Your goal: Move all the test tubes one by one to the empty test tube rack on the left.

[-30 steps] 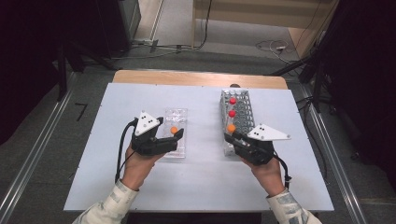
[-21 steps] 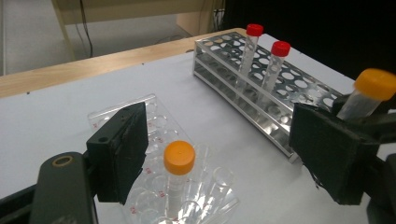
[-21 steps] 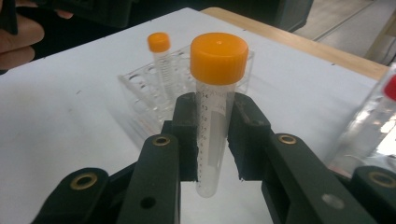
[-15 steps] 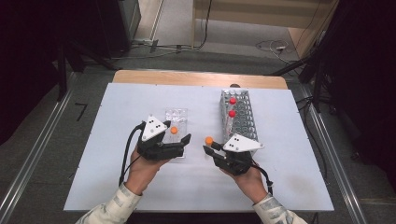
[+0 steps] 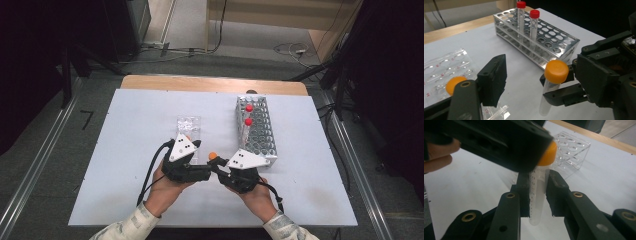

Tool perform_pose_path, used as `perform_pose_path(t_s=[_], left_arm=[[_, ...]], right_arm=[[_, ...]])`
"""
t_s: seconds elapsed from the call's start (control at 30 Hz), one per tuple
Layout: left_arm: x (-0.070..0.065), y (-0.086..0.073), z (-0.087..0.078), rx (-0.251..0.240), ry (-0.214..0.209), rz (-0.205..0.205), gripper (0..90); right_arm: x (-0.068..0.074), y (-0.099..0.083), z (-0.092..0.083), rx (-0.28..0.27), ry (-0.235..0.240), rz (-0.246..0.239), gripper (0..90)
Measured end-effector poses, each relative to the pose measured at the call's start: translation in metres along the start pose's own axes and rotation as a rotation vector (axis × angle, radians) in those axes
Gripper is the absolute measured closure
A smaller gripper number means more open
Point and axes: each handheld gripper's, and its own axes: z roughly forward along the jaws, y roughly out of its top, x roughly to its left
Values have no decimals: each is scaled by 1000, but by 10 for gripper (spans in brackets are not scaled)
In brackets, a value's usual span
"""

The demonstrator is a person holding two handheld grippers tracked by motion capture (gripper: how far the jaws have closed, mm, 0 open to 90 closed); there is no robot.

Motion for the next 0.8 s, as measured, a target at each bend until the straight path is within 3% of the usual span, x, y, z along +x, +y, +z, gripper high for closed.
perform_pose_path(t_s=[0.23,0.5,0.63,0.7,0.8], left_arm=[[-2,-3,1,3,-45,28,538],[-3,-4,2,13,-56,42,684],[-3,-4,2,15,-56,45,697],[-3,-3,1,14,-58,43,698],[1,0,-4,5,-58,35,701]], right_arm=[[1,0,0,-4,-1,1,709],[3,1,1,3,6,-2,708],[3,1,2,2,8,-4,698],[3,1,2,4,15,-4,648],[4,1,2,7,28,-10,449]])
